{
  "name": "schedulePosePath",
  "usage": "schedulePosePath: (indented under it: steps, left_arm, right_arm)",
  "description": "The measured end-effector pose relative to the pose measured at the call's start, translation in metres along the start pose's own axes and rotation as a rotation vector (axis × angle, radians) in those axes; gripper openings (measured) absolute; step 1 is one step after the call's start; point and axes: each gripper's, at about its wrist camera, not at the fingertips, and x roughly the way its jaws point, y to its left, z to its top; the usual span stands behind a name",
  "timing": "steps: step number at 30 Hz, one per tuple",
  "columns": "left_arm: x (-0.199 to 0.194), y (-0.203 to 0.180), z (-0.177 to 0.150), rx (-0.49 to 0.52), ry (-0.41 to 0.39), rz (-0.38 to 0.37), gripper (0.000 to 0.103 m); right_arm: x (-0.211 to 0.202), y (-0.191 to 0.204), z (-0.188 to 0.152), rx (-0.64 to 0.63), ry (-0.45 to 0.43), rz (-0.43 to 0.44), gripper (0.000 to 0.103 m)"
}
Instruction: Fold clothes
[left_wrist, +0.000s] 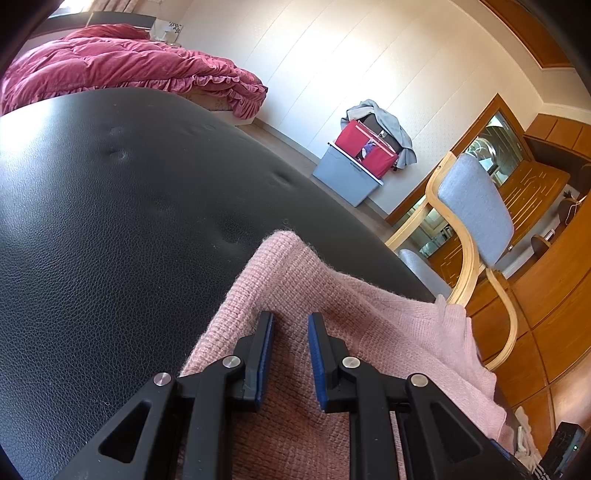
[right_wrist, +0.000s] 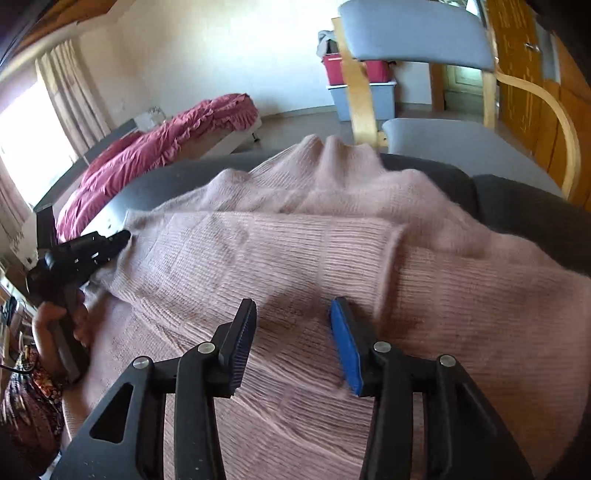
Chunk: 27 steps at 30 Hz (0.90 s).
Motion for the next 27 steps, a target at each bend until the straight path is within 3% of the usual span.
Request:
schedulePosePath:
  steps: [8, 17, 21, 23, 26, 27]
  left_arm:
    - [0.021, -0.017, 0.01, 0.03, 0.013, 0.028, 0.018]
    - [0.031, -0.024, 0.017, 0.032, 0.021, 0.032, 0.018]
    - [0.025, -0.034, 0.021, 0.082, 0.077, 0.049, 0.02]
    - [0.025, -0.042, 0.026, 0.089, 0.103, 0.02, 0.021]
    - [0.031, -0.056, 0.034, 0.071, 0.145, -0.062, 0.021]
    - [0.035, -0.065, 0.037, 0.095, 0.152, -0.058, 0.021]
  right_arm:
    - [0.015, 0.004, 0.009, -0.056, -0.005, -0.038, 0.045]
    - [0.012, -0.02, 0.016, 0.018, -0.023, 0.04, 0.045]
    - [0.008, -0.024, 0.015, 0.019, -0.017, 0.077, 0.045]
    - [0.01, -0.021, 0.019, -0.01, 0.0, 0.083, 0.046]
    - [0.011, -0.016, 0.024, -0.053, 0.031, 0.112, 0.06]
    - [0.011, -0.016, 0.027, -0.059, 0.048, 0.127, 0.064]
